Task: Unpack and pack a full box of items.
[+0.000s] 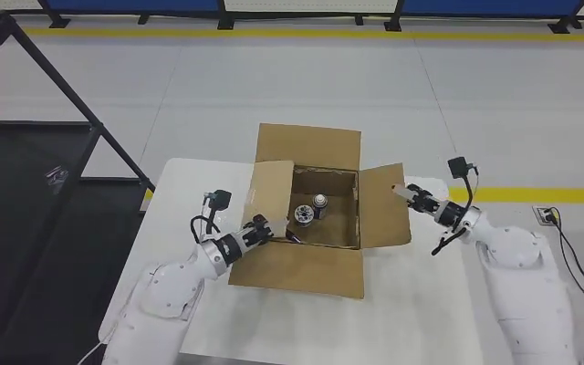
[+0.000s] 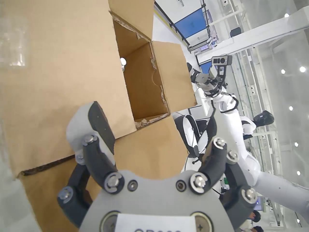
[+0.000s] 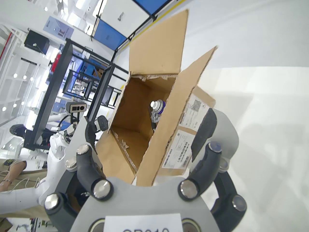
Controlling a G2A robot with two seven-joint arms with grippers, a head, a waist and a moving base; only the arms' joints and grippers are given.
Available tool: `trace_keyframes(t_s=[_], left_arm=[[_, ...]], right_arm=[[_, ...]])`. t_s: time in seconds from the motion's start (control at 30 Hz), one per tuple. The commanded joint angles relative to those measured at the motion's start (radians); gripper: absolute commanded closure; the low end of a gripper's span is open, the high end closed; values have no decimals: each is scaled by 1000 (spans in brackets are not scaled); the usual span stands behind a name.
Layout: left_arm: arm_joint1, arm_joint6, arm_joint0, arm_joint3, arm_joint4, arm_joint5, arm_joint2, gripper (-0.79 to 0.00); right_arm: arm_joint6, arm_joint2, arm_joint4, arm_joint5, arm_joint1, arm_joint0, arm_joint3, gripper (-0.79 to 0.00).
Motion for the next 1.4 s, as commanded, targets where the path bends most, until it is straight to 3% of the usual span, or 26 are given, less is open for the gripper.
trace_keyframes(t_s=[0.0, 0.27, 0.53, 0.77, 1.1, 1.37], left_arm=[[-1, 10, -8, 13, 11, 5, 12, -785], [-2, 31, -28, 46, 9, 18, 27, -785], [-4, 75, -37, 63, -8, 57, 32, -785], [-8, 125, -49, 80, -17, 112, 39, -785], [-11, 155, -63, 102, -29, 151, 41, -785], [-11, 182, -49, 88, -79, 105, 25, -785]], right_arm=[[26, -25, 35, -40, -2, 24, 18, -785], [127, -107, 223, -148, -10, 93, 30, -785], [47, -307, 111, -85, -48, 191, 66, -785], [-68, -445, 23, -25, -86, 264, 182, -785], [-140, -532, -27, -14, -118, 318, 295, -785], [-168, -561, -75, -7, -127, 337, 318, -785]])
